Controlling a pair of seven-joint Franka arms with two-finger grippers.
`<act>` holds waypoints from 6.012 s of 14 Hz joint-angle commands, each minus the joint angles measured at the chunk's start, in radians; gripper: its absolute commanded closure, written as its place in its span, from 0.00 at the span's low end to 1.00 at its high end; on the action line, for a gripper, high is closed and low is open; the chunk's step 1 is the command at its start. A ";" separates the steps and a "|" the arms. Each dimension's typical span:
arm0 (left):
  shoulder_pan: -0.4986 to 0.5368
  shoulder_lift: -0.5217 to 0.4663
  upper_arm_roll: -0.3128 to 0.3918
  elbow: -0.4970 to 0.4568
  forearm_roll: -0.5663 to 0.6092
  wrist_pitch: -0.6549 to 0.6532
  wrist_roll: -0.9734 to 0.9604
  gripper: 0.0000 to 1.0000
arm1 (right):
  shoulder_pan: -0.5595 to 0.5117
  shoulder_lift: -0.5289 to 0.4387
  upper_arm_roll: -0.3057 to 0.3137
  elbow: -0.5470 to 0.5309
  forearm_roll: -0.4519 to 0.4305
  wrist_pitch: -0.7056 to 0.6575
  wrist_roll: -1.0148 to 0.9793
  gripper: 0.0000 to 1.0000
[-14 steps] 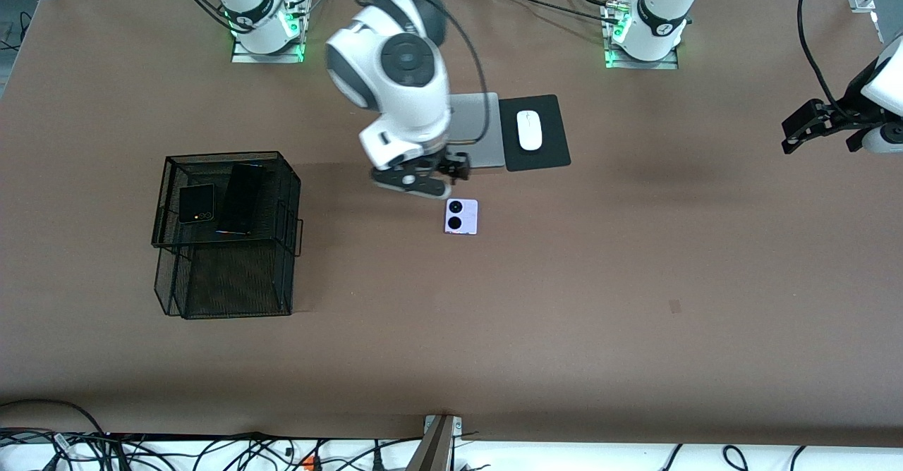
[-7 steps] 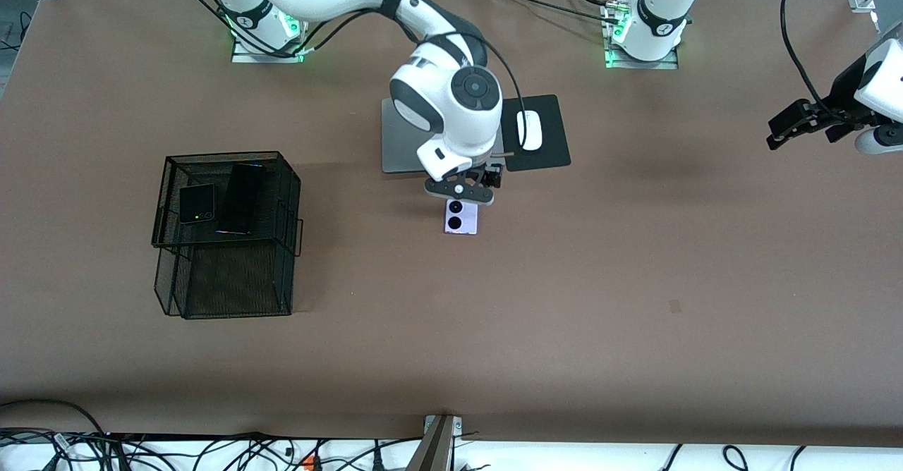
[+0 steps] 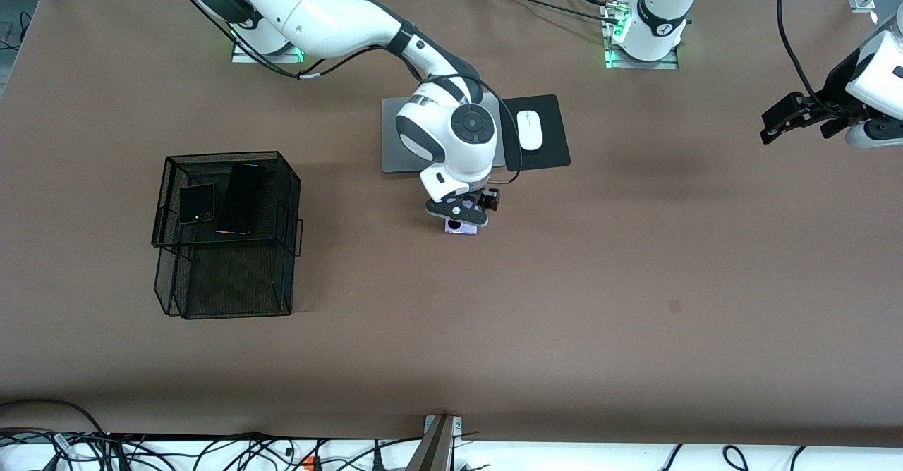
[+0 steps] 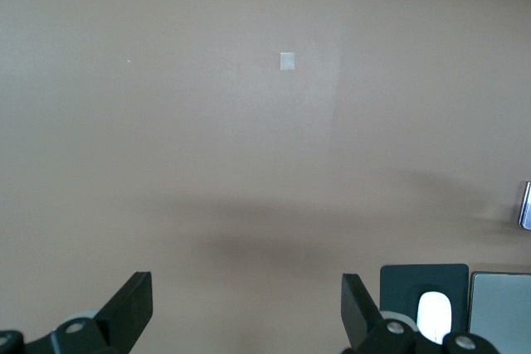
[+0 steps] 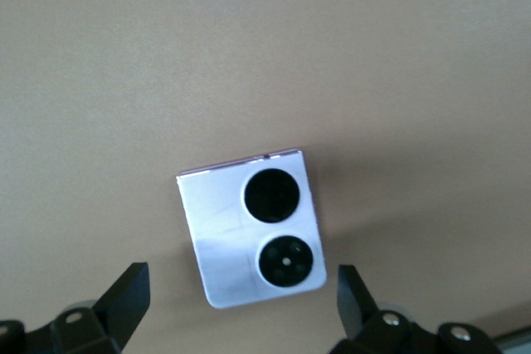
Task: Place phones with both arms
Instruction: 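Grasp the white flip phone with the right gripper, then carry the white flip phone to the mesh basket with the right gripper, then lower the white phone into the basket and open the right gripper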
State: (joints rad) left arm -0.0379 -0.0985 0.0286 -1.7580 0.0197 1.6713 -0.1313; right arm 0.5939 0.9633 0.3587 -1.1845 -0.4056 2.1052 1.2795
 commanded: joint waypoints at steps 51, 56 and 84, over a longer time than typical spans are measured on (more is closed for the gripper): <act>-0.002 0.010 0.002 0.031 -0.018 -0.056 0.029 0.00 | -0.312 -0.276 -0.630 0.148 0.566 -0.503 -1.437 1.00; -0.002 0.010 0.002 0.031 -0.018 -0.056 0.029 0.00 | -0.329 -0.167 -0.641 0.146 0.591 -0.375 -1.330 1.00; -0.002 0.010 0.002 0.031 -0.018 -0.058 0.029 0.00 | -0.322 -0.451 -0.644 -0.021 0.553 -0.565 -1.315 0.00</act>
State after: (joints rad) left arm -0.0378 -0.0973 0.0268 -1.7537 0.0197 1.6364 -0.1288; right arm 0.2662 0.5869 -0.2870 -1.1732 0.1771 1.5966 -0.0384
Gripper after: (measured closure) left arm 0.000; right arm 0.000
